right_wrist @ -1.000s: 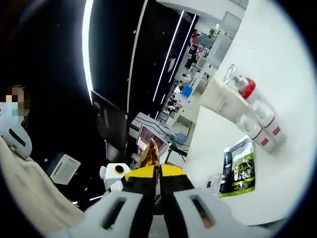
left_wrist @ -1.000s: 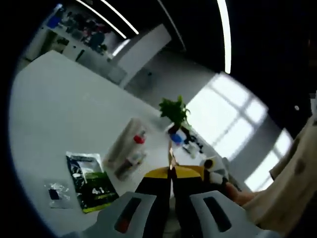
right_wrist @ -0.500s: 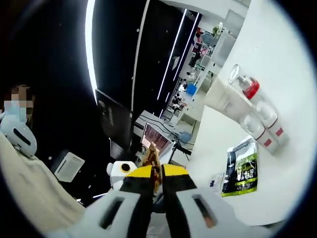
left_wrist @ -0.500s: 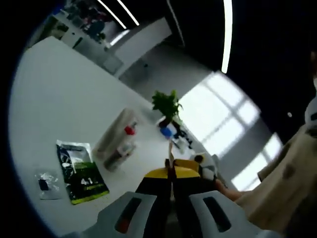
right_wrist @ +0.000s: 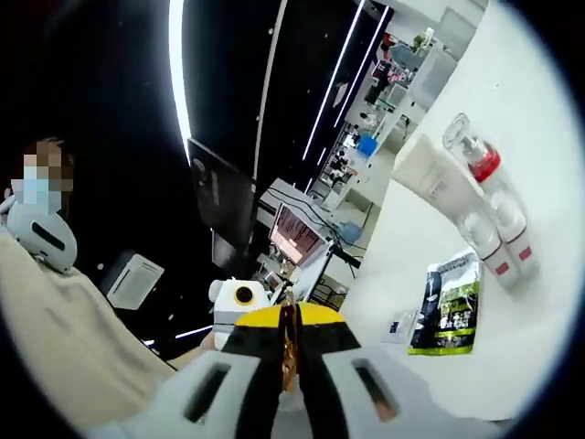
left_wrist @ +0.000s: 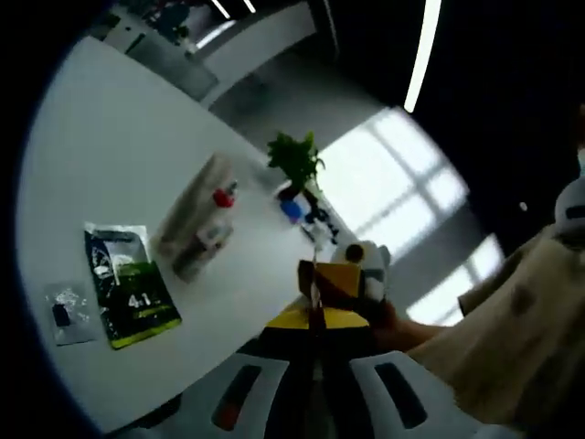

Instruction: Arrange the skincare products in the storage area until every visible bottle or jar stands upright without overlapping.

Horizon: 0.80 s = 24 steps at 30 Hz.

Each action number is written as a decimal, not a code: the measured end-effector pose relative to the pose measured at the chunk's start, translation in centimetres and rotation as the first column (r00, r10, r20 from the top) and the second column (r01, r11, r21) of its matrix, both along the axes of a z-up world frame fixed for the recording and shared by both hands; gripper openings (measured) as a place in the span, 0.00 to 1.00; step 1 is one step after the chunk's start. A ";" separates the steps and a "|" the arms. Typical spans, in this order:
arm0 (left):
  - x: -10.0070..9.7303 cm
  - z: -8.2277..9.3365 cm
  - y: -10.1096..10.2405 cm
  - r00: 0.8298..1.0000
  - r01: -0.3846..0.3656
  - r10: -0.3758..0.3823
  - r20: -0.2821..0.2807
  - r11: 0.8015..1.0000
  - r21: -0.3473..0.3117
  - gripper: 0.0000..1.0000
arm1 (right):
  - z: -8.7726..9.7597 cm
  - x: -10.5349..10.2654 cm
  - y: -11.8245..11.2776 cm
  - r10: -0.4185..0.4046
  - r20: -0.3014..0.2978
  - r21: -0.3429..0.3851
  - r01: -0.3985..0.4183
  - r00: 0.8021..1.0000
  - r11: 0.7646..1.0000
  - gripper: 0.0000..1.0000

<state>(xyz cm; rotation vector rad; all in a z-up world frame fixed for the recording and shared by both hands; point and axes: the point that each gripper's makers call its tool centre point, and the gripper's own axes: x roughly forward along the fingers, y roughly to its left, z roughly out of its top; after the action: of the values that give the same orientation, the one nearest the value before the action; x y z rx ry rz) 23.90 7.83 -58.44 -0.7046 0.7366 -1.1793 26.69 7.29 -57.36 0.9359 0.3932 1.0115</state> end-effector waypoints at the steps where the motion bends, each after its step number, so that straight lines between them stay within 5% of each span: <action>1: 0.1 0.0 0.0 1.000 -0.002 0.002 0.002 1.000 0.000 0.00 | 0.1 0.0 0.0 0.000 -0.001 0.005 0.000 1.000 1.000 0.01; 4: 0.3 0.1 -0.2 1.000 -0.012 0.012 0.028 1.000 0.000 0.00 | 0.2 0.2 -0.4 -0.019 0.000 0.015 0.019 1.000 1.000 0.01; 6: 0.5 0.2 -0.3 0.996 -0.019 0.018 0.092 1.000 0.008 0.00 | 0.1 0.3 -0.6 -0.026 -0.007 0.016 0.026 1.000 1.000 0.01; 15: -0.3 -0.5 -0.9 0.998 -0.022 0.023 0.062 1.000 -0.007 0.03 | 1.3 1.4 -1.1 -0.090 -0.037 0.103 0.094 0.995 0.990 0.01; 24: 0.3 -0.1 -0.5 0.994 -0.064 0.065 0.084 0.998 -0.017 0.00 | 1.1 1.8 -0.9 -0.111 -0.046 0.102 0.115 0.993 0.988 0.01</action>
<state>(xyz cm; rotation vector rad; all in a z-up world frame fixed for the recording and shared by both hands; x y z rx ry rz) 24.17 7.37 -58.59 -0.6815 0.6313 -1.1487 28.51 6.36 -56.28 1.0630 0.3196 0.9174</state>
